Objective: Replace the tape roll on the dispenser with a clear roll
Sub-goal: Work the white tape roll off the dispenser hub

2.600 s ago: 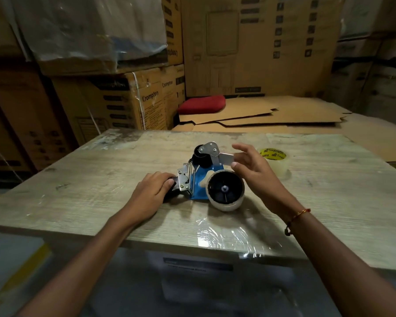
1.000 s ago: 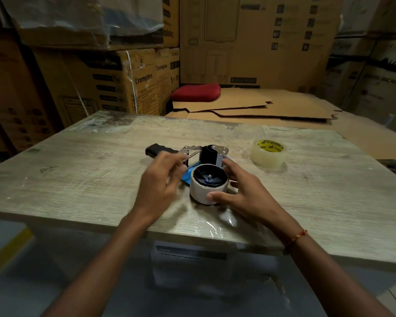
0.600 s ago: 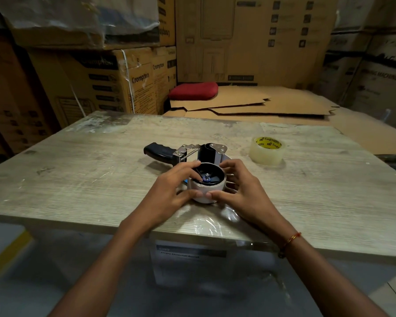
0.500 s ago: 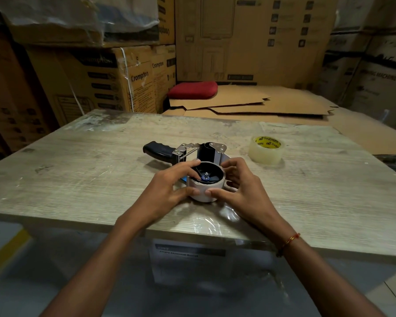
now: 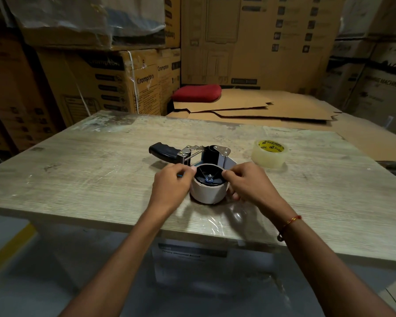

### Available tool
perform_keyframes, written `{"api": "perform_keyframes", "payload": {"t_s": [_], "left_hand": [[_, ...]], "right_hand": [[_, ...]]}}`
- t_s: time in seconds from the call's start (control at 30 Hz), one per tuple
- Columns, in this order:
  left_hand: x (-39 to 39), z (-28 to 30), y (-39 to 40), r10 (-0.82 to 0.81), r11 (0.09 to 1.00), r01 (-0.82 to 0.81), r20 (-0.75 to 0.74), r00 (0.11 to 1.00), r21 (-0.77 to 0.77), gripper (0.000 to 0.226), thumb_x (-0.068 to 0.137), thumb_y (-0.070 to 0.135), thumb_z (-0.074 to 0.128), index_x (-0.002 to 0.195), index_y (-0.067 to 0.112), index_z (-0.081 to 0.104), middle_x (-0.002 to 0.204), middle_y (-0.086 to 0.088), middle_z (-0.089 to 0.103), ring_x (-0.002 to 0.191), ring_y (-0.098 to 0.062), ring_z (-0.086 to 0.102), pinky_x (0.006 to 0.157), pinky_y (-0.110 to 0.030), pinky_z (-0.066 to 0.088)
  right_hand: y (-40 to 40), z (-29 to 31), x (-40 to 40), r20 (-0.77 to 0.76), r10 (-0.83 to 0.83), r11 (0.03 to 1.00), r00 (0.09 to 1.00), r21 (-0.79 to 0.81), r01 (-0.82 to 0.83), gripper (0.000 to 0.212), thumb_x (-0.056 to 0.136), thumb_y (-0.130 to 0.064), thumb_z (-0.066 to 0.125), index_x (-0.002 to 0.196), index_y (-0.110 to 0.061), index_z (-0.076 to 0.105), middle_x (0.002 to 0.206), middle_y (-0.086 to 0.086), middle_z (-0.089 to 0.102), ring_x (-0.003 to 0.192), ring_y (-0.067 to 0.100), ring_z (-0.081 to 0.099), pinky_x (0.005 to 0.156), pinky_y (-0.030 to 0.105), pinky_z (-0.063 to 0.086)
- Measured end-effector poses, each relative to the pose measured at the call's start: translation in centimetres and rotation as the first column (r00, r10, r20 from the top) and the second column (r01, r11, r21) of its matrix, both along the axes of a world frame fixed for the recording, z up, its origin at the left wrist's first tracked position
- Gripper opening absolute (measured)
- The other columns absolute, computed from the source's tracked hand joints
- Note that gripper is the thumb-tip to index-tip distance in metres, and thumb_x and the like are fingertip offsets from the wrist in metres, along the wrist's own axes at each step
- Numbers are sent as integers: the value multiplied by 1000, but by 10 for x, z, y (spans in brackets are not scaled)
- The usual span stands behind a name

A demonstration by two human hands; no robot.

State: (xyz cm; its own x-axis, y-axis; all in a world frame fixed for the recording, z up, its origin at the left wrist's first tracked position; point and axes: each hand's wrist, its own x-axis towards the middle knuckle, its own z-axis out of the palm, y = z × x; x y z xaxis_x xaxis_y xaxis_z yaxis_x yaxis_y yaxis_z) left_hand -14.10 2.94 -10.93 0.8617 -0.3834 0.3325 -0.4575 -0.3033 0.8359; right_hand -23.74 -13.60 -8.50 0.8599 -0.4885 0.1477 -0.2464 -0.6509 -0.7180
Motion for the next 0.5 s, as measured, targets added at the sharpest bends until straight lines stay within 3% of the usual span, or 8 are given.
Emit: {"api": "perform_keyframes", "payload": {"t_s": [0.1, 0.17, 0.2, 0.3, 0.5], "left_hand": [[3, 8, -5, 21, 998, -18, -49, 999, 65, 40, 87, 40, 57, 66, 7, 69, 64, -12, 67, 66, -29, 66, 65, -47, 57], [2, 15, -6, 27, 991, -25, -11, 1000, 132, 41, 84, 36, 58, 56, 6, 59, 53, -12, 58, 55, -31, 59, 54, -37, 53], [2, 18, -8, 33, 983, -35, 17, 999, 179, 41, 85, 32, 60, 52, 9, 52, 49, -9, 49, 50, -27, 50, 51, -30, 43], [0, 23, -9, 81, 967, -90, 44, 996, 240, 44, 87, 27, 63, 49, 15, 43, 49, -3, 37, 50, -18, 34, 50, -30, 24], [-3, 22, -14, 171, 956, -190, 100, 980, 225, 36, 85, 30, 65, 60, 4, 67, 54, -11, 60, 54, -23, 53, 51, -30, 32]], "right_hand": [[2, 5, 4, -17, -9, 1000, 1000, -26, 9, 31, 92, -23, 58, 69, -7, 71, 56, 6, 71, 54, 22, 72, 55, 31, 51], [5, 6, 6, -17, -16, 998, 1000, -53, 15, 30, 91, -22, 59, 67, -8, 71, 55, 6, 71, 54, 22, 72, 56, 35, 57], [6, 6, 6, -14, -24, 998, 1000, -65, 23, 30, 91, -22, 60, 67, -9, 70, 55, 6, 71, 54, 22, 72, 58, 37, 60], [7, 8, 8, -3, -49, 996, 999, -70, 49, 28, 91, -23, 62, 67, -11, 70, 55, 5, 71, 54, 21, 72, 55, 35, 58], [9, 11, 9, -6, -72, 997, 997, -32, 71, 29, 92, -22, 62, 64, -16, 66, 54, 2, 68, 43, 12, 61, 46, 24, 41]]}}
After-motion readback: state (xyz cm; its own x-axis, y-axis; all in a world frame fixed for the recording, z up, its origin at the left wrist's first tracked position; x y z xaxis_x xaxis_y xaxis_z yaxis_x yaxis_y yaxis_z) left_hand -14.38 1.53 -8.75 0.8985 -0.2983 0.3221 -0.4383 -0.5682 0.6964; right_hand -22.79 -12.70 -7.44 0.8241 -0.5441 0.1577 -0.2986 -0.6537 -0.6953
